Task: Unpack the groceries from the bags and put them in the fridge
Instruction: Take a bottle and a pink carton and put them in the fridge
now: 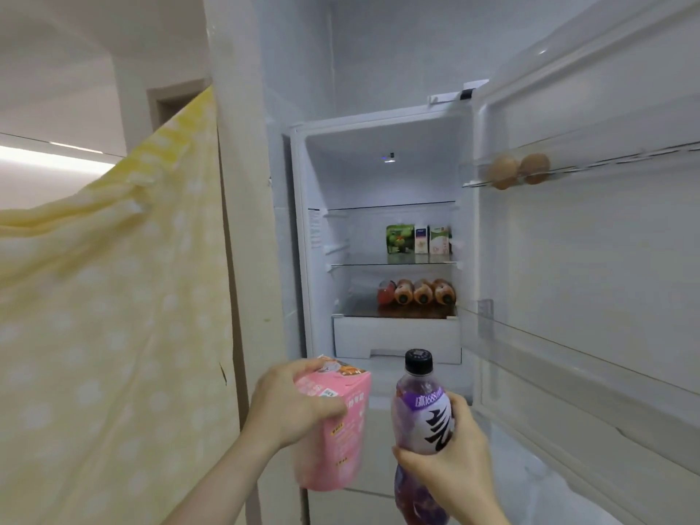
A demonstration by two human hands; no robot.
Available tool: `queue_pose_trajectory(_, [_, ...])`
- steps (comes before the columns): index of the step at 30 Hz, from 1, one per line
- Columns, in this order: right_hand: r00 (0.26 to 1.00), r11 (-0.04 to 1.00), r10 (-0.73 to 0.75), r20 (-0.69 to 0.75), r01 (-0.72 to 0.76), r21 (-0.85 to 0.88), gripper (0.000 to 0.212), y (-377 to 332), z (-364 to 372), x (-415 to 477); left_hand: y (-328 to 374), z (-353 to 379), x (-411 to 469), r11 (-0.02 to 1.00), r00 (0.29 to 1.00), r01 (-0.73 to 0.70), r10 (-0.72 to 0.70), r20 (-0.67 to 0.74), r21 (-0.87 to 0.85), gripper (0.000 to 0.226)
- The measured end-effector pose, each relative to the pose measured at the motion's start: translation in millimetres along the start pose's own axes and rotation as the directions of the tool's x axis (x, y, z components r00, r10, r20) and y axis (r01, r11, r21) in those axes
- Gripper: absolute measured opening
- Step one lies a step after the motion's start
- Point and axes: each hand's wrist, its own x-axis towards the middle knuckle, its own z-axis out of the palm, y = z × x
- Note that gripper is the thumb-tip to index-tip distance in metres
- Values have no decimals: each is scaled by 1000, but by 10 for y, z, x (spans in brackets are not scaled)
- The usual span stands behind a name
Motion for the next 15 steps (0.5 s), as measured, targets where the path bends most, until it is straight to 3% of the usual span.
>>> queue_pose_trajectory(6, [998, 999, -23, -61, 20, -41, 61, -1, 264, 368, -202, 0, 564, 999, 1000, -22, 23, 1, -33, 97])
queue_pose_trajectory(15, [989, 994, 5, -150, -21, -105, 65, 127, 311, 592, -461, 226, 1078, 985, 997, 23, -10, 77, -170, 91])
